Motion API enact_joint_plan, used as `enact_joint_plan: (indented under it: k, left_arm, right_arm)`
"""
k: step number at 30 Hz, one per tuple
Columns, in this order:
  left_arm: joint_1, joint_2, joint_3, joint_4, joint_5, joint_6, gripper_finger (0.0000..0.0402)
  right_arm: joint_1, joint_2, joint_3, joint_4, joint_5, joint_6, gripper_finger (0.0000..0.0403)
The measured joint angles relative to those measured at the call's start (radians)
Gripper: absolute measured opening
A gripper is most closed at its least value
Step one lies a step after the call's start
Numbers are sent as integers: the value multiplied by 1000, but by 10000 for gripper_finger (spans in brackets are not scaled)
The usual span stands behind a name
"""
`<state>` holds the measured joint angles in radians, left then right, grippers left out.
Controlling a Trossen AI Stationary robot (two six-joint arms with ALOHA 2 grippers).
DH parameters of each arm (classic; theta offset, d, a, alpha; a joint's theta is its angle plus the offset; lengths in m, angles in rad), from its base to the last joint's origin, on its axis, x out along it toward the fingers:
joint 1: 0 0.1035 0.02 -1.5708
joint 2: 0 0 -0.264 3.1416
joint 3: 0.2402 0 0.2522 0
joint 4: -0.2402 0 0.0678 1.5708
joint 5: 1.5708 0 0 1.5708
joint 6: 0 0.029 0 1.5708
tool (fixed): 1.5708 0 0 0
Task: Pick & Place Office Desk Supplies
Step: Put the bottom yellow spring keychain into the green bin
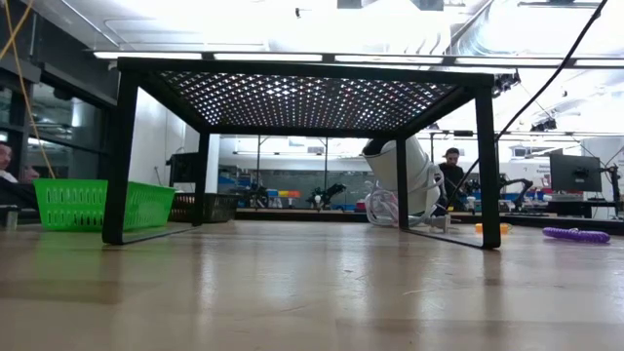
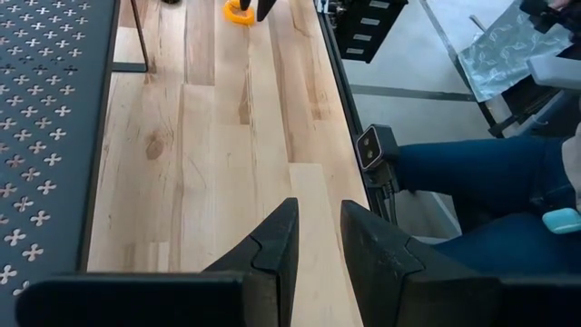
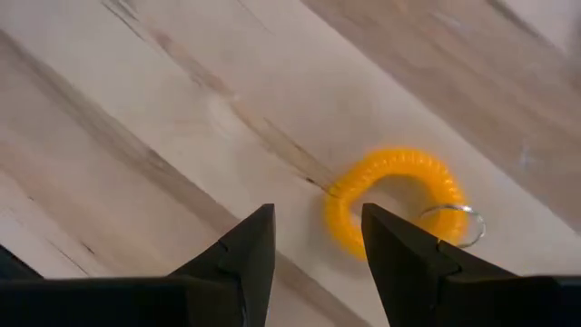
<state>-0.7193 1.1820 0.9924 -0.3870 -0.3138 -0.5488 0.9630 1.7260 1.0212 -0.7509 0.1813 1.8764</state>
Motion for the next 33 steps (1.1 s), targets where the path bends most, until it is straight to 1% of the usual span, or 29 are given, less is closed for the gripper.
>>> enact_joint_plan:
  k: [6,16,24,28,33]
  left_arm:
    - [0,0,0,0,0,0,82]
    - [0,0,0,0,0,0,82]
    - [0,0,0,0,0,0,82]
    - [0,0,0,0,0,0,82]
    - [0,0,0,0,0,0,82]
  right_arm:
    - [0,0,-40,29,1,16,153]
    - [0,0,-54,35,-2,16,153]
    - [-1,30,-51,50,-57,15,153]
    - [-1,43,-49,54,-65,13,153]
    - [-1,45,-50,53,-60,12,134]
